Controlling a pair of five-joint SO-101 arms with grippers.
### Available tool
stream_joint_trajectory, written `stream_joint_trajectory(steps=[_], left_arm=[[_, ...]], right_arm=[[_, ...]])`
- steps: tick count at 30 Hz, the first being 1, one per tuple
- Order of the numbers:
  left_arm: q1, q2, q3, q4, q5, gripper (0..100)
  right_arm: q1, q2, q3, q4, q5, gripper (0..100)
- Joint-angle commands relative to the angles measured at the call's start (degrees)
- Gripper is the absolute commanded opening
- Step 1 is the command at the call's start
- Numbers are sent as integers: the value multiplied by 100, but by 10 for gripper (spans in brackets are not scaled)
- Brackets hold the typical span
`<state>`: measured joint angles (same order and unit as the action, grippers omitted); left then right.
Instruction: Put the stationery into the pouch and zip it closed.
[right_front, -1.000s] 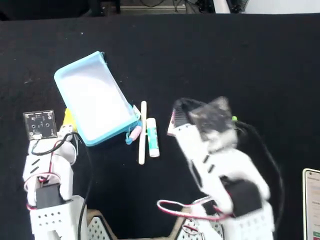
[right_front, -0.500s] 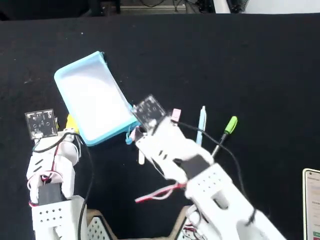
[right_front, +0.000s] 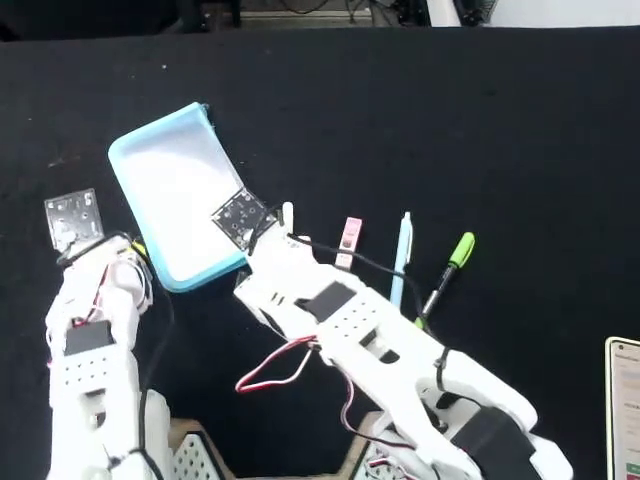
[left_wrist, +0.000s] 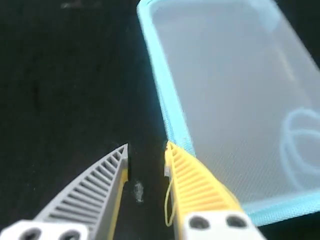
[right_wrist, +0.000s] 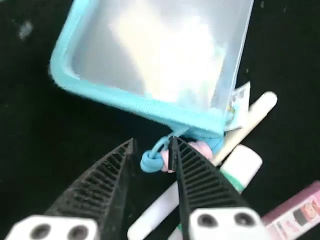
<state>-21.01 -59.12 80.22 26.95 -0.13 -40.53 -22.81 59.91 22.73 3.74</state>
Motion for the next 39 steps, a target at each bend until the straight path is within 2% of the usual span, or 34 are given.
stream_joint_trajectory(steps=[1, 6, 16, 26, 33, 39], left_arm=[[-48, 396, -567, -114, 62, 120], [-48, 396, -558, -114, 62, 120], [-48, 396, -541, -114, 62, 120], [-48, 396, -532, -114, 62, 120], [-48, 396, -532, -114, 62, 120], [-48, 396, -532, -114, 62, 120]], right_arm=[[-53, 84, 40, -501, -18, 117], [-35, 664, -189, -501, -26, 119], [-18, 1270, -1033, 642, -35, 118], [624, 1270, -1007, 659, -35, 117], [580, 1270, -1024, 659, -35, 117], [185, 1323, -1024, 615, 18, 117]])
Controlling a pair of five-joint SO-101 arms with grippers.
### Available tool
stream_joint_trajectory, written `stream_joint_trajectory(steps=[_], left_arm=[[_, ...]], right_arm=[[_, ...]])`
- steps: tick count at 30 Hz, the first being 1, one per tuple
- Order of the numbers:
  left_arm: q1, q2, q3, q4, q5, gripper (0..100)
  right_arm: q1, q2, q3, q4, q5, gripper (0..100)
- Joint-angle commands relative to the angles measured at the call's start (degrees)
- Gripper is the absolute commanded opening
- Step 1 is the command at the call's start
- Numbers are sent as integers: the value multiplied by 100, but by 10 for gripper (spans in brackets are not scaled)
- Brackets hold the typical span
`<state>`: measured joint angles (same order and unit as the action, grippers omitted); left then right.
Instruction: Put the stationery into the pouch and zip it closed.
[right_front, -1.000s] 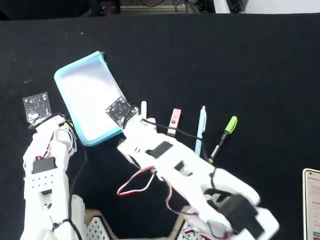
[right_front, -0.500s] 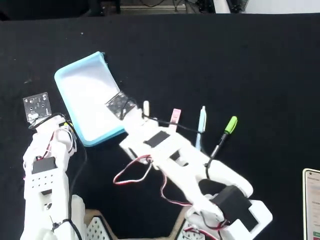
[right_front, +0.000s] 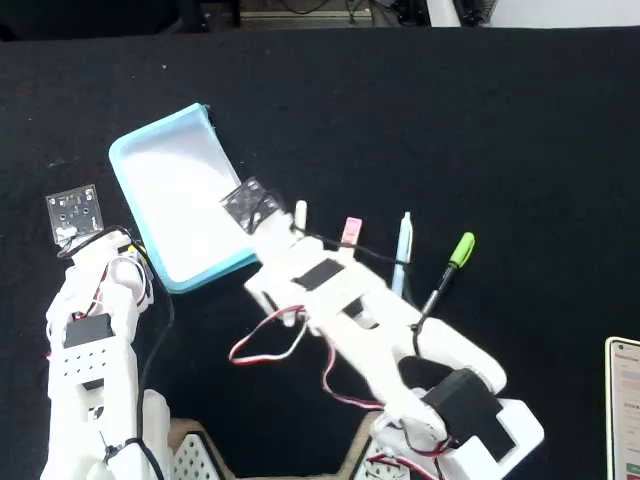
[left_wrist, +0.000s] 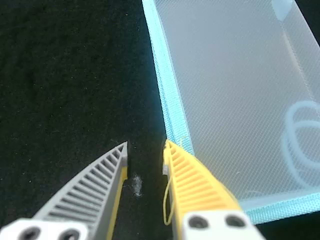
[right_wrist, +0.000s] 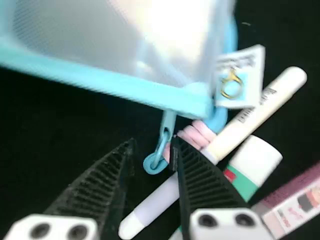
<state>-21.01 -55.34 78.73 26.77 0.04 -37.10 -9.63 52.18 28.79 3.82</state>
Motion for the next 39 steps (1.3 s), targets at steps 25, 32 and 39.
stream_joint_trajectory(steps=[25, 32, 39], left_arm=[[-48, 9, -374, -62, 44, 120], [-48, 9, -391, -62, 44, 120], [-48, 9, -400, -62, 44, 120]], right_arm=[[501, -48, -101, 62, 2242, 11], [1029, -998, -127, 598, 2171, 11], [1002, -2176, 409, 800, 1600, 11]])
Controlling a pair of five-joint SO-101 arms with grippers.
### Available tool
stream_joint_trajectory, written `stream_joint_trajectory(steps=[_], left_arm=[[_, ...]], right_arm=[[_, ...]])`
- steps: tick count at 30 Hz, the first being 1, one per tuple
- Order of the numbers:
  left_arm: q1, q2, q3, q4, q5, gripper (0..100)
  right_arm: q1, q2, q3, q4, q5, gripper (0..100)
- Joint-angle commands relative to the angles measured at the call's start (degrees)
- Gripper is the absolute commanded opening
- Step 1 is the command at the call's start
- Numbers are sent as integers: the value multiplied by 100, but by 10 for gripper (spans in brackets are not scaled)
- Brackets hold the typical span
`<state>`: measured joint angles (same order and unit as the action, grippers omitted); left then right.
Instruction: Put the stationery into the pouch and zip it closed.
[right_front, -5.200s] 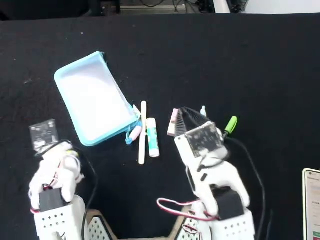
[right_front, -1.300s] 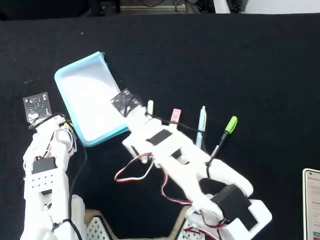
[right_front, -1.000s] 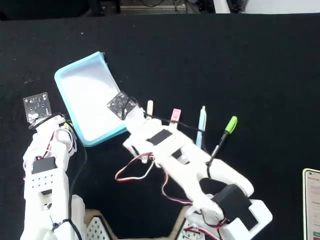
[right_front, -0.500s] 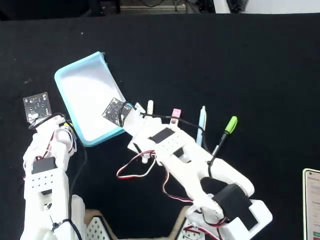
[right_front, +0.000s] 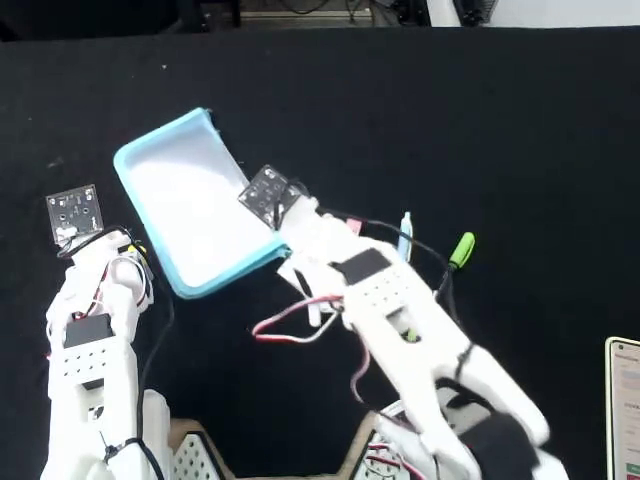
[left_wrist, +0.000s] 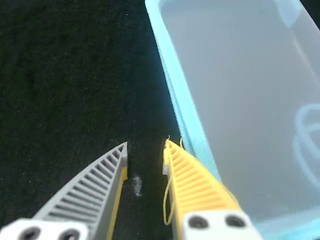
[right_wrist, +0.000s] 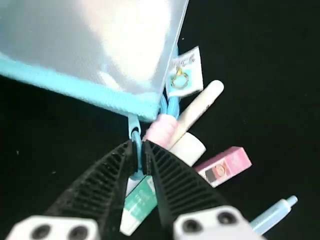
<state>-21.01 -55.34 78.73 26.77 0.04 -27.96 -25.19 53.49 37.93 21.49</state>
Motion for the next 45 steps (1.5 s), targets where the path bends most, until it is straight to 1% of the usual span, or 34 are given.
stream_joint_trajectory(steps=[1, 3, 4, 8, 11, 15, 17, 23, 27, 30, 33, 36, 39, 43, 44, 45], left_arm=[[-48, 9, -400, -62, 44, 120], [-48, 9, -400, -62, 44, 120], [-48, 9, -400, -62, 44, 120], [-48, 9, -400, -62, 44, 120], [-48, 9, -409, -62, 44, 120], [-48, 9, -418, -62, 44, 120], [-48, 9, -418, -62, 44, 120], [-48, 9, -418, -62, 44, 120], [-48, 9, -418, -62, 44, 120], [-48, 9, -418, -62, 44, 120], [-48, 9, -418, -62, 44, 120], [-48, 9, -418, -62, 44, 120], [-48, 9, -418, -62, 44, 120], [-48, 9, -418, -62, 44, 120], [-48, 9, -418, -62, 44, 120], [-48, 9, -418, -62, 44, 120]], right_arm=[[88, -629, 365, -211, -167, 11], [88, -558, 418, -290, -185, 18], [88, -488, 409, -281, -185, 37], [-70, -57, 268, -255, -193, 171], [-220, 215, -40, -149, -290, 152], [-255, 462, -409, -167, -941, 119], [-255, 664, -444, -369, -1046, 120], [-264, 1727, -532, -1371, -1029, 118], [-264, 2149, -822, -1653, -1029, 118], [-527, 2079, -848, -1635, -1029, 118], [-985, 1877, -611, -1679, -993, 119], [-1240, 1780, -470, -1688, -615, 120], [-1152, 1736, -330, -1934, -527, 120], [-738, 1499, -277, -1987, -563, 121], [-624, 1376, -259, -1987, -677, 121], [-536, 1262, -251, -1960, -949, 121]])
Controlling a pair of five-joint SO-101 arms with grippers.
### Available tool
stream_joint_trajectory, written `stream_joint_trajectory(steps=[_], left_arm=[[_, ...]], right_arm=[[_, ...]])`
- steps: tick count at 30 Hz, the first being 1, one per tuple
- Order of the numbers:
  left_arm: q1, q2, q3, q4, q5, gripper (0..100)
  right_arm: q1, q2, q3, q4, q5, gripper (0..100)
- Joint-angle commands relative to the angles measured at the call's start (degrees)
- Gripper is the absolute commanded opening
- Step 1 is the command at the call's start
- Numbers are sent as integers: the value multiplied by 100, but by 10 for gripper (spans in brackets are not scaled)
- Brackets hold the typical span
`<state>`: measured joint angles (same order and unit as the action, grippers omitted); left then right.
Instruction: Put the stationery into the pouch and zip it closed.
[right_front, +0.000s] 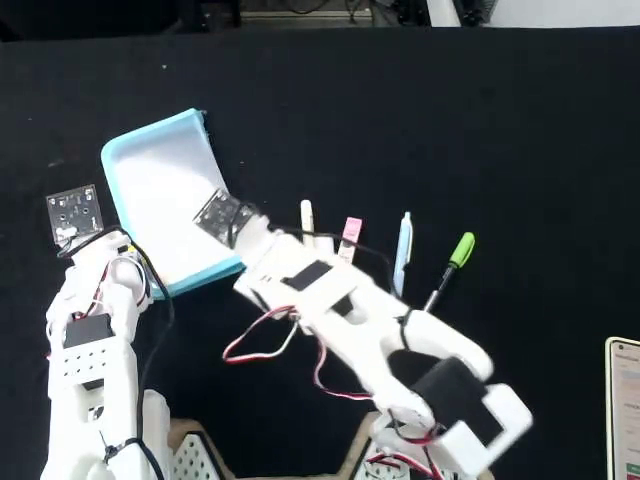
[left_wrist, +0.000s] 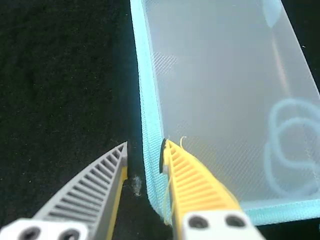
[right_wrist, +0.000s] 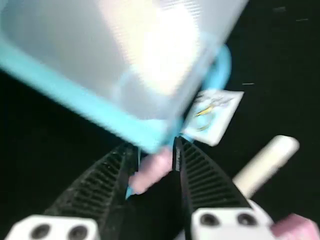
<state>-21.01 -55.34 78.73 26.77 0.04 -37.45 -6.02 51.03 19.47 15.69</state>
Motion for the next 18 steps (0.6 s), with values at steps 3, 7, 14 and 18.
stream_joint_trajectory(steps=[3, 7, 14, 18], left_arm=[[-48, 9, -418, -62, 44, 120], [-48, 9, -418, -62, 44, 120], [-48, 9, -418, -62, 44, 120], [-48, 9, -418, -62, 44, 120]], right_arm=[[571, -927, -13, 149, -1257, 149], [563, -919, -31, 422, -1837, 193], [598, -426, -295, 457, -1873, 166], [598, -347, -347, 457, -1873, 163]])
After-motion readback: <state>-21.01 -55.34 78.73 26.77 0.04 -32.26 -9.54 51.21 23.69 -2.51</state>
